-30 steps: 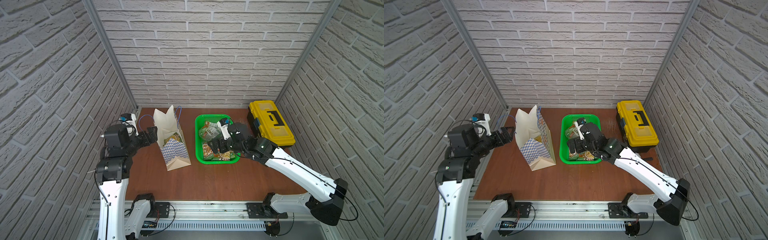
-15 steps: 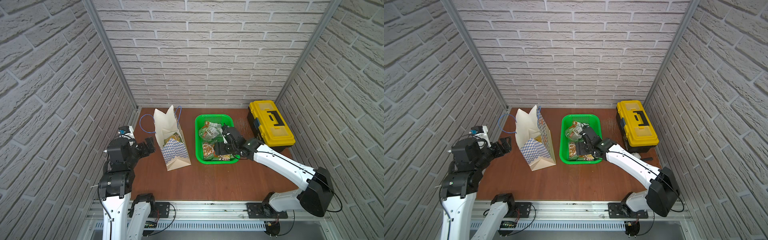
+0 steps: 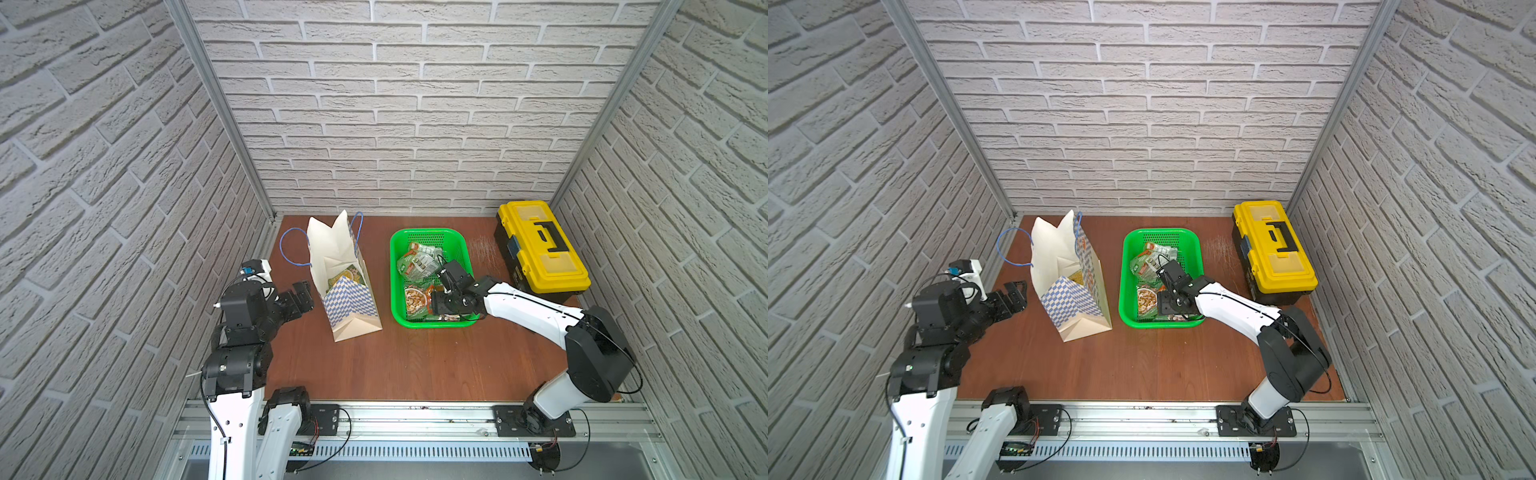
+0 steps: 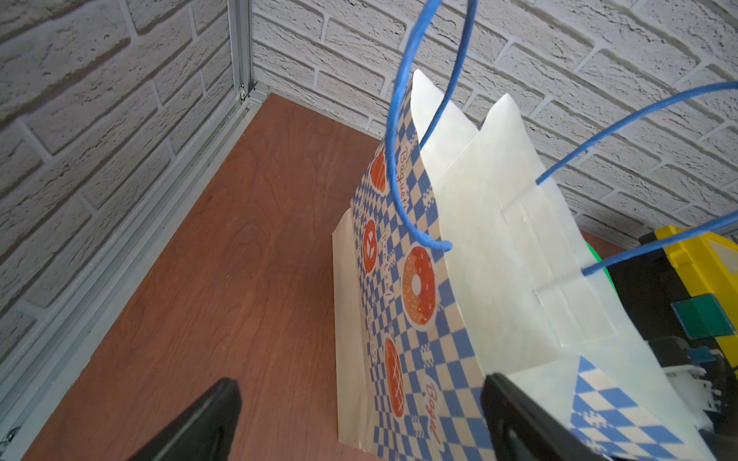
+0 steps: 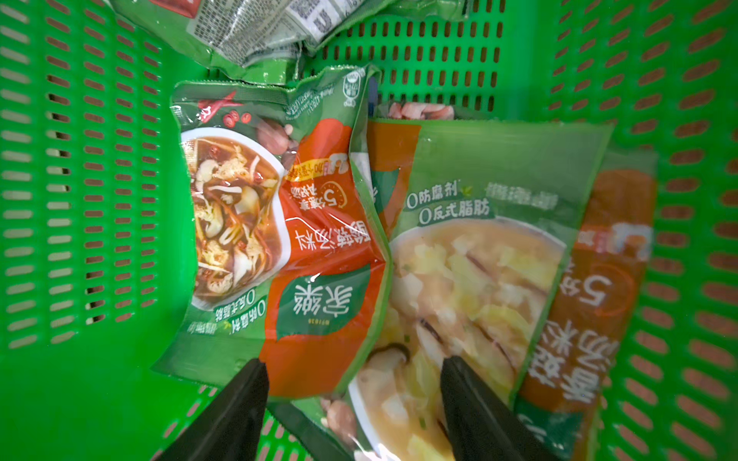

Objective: Place the condiment packets inside the bag
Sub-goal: Pick up the condiment packet from the storage box.

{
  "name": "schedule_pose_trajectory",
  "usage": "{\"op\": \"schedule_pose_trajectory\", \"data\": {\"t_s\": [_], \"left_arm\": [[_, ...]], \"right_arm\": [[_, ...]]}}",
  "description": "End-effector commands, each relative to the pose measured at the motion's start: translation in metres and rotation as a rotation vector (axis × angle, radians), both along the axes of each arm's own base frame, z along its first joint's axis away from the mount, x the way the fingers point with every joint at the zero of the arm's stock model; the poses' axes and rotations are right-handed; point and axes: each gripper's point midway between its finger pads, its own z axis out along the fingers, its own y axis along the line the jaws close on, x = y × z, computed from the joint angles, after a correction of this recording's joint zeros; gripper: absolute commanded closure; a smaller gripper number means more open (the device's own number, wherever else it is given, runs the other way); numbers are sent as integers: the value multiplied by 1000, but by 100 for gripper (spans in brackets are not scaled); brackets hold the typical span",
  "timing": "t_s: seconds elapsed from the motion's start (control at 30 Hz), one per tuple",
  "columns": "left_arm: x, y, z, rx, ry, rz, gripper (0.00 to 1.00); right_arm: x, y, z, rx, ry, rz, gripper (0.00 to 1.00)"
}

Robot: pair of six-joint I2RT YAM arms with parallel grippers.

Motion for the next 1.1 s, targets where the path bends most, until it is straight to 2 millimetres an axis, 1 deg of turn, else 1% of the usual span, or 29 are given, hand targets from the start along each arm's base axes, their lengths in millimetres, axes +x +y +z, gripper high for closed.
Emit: {"op": "schedule_pose_trajectory", "data": {"t_s": [0.0,0.1,0.27,0.4,0.47,0.57,0.67,0.77,0.83,0.93,1.07], "left_arm": [[-1,-2,6,-21,-28,0,2],[0,-8,8,-54,-31,-21,2],[2,-3,11,-38,-21,-4,2],[-7,-7,19,-33,-31,-18,2],[-11,-6,18,-21,-40,-10,2],[-12,-5,11,-18,-13,-8,2],[-11,-9,11,-36,-7,-27,2],[-14,-11,18,-36,-21,-33,2],[-15,-11,23,-37,-44,-31,2],[-13,-13,28,-52,-54,-38,2],[-11,-15,36,-69,-65,-45,2]], "right_arm": [[13,10,1,45,-24,-11,33],[16,15,0,61,-19,-6,42],[22,17,2,64,-39,-8,66],[27,11,10,34,-75,-22,88],[30,10,16,36,-98,-29,96],[34,10,30,48,-139,-31,97],[39,9,51,57,-191,-35,97],[43,10,77,82,-250,-25,97],[44,7,94,83,-290,-24,97],[44,6,112,95,-337,-13,97],[43,5,129,114,-384,-4,97]]}}
